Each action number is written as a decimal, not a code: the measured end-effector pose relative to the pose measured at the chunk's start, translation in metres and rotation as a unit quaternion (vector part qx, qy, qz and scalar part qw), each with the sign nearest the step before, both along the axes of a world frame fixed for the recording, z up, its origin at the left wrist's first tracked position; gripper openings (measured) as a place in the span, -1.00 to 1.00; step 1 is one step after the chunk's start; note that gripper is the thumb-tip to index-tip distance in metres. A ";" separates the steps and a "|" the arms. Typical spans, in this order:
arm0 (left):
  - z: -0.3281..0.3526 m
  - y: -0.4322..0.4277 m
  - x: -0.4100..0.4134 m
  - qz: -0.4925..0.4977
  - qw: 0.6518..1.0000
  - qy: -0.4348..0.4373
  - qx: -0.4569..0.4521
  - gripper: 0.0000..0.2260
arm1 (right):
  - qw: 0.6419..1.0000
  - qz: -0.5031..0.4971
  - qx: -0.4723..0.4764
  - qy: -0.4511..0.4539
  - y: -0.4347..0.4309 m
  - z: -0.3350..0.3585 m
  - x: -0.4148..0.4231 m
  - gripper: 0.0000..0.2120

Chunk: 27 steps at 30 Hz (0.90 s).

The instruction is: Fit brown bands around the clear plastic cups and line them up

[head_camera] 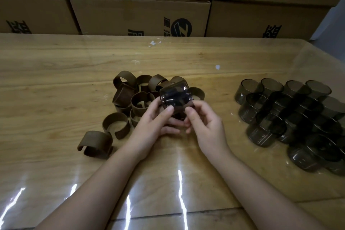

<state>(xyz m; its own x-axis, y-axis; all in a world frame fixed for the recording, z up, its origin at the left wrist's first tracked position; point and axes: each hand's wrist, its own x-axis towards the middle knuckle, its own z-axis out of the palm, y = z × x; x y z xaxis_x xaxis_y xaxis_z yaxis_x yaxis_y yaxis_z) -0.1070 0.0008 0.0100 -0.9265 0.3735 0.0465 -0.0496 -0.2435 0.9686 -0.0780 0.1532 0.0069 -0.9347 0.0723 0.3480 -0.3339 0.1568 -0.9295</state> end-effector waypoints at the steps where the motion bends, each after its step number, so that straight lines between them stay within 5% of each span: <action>1: 0.000 0.001 0.000 0.007 1.000 0.002 -0.007 -0.52 | 1.000 -0.003 0.007 0.008 0.003 -0.002 -0.001 -0.87; 16: -0.003 0.007 0.006 0.164 0.969 0.161 -0.091 -0.42 | 0.998 -0.034 0.041 0.019 0.002 -0.013 -0.016 -0.64; 27: -0.010 0.001 0.003 0.247 0.921 0.246 -0.175 -0.32 | 0.971 -0.093 0.091 0.202 -0.002 -0.007 -0.008 -0.66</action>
